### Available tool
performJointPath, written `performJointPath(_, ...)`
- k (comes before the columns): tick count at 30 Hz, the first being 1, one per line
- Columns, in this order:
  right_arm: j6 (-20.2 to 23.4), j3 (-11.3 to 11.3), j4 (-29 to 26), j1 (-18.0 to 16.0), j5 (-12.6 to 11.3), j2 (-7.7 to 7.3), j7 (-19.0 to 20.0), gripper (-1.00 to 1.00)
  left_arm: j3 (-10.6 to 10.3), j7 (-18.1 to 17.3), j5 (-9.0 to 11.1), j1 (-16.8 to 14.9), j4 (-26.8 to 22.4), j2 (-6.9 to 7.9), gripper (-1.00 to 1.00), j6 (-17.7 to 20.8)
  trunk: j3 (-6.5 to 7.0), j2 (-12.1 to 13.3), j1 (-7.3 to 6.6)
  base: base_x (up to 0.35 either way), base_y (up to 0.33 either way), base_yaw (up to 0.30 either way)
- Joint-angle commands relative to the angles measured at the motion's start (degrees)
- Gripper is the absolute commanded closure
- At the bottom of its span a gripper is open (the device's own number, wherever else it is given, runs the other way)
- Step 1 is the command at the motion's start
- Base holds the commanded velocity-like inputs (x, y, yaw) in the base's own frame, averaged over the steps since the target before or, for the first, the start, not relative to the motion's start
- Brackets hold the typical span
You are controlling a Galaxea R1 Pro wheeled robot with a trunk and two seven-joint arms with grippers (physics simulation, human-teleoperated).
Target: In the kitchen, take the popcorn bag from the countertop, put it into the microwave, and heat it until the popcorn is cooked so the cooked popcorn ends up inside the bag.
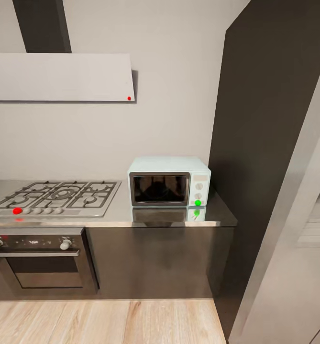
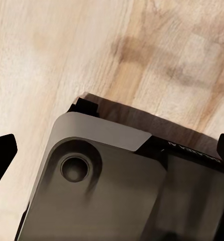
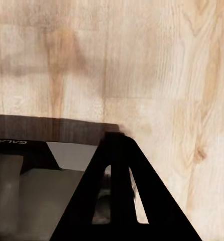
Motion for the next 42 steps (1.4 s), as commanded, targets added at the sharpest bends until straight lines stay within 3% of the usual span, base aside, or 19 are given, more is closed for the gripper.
performJointPath(1,0.0,0.0,0.1,0.2,0.5,-0.03,0.2,1.0,-0.5,0.1,0.5,0.0,0.0,0.0,-1.0,0.1,-0.06,0.0,0.0,0.0,0.0,0.0)
performJointPath(6,-0.5,0.0,0.1,1.8,0.5,-0.93,0.9,1.0,-0.5,0.1,0.5,0.0,0.0,0.0,-1.0,0.1,-0.06,0.0,0.0,0.0,0.0,0.0)
performJointPath(10,-3.3,0.0,0.1,4.4,0.4,-1.51,1.0,1.0,-0.5,0.1,0.5,0.0,0.0,0.0,-1.0,0.1,-0.06,0.0,0.0,0.0,0.0,0.0)
performJointPath(15,-4.2,-0.4,0.2,6.7,-0.3,-1.54,0.8,1.0,-0.5,0.1,0.5,0.0,0.0,0.13,-1.0,0.4,-0.06,0.0,0.0,0.0,0.0,0.0)
performJointPath(16,-5.1,-0.4,-0.1,7.6,-0.4,-0.44,0.0,1.0,-0.6,0.6,-3.3,0.0,-0.7,0.84,-1.0,0.1,-0.06,0.0,0.0,0.0,0.0,0.0)
performJointPath(42,-5.1,-0.4,-0.1,7.6,-0.4,-0.46,0.0,1.0,-0.6,0.6,-3.3,0.0,-0.7,0.84,-1.0,0.1,-0.06,0.0,0.0,0.0,0.0,0.0)
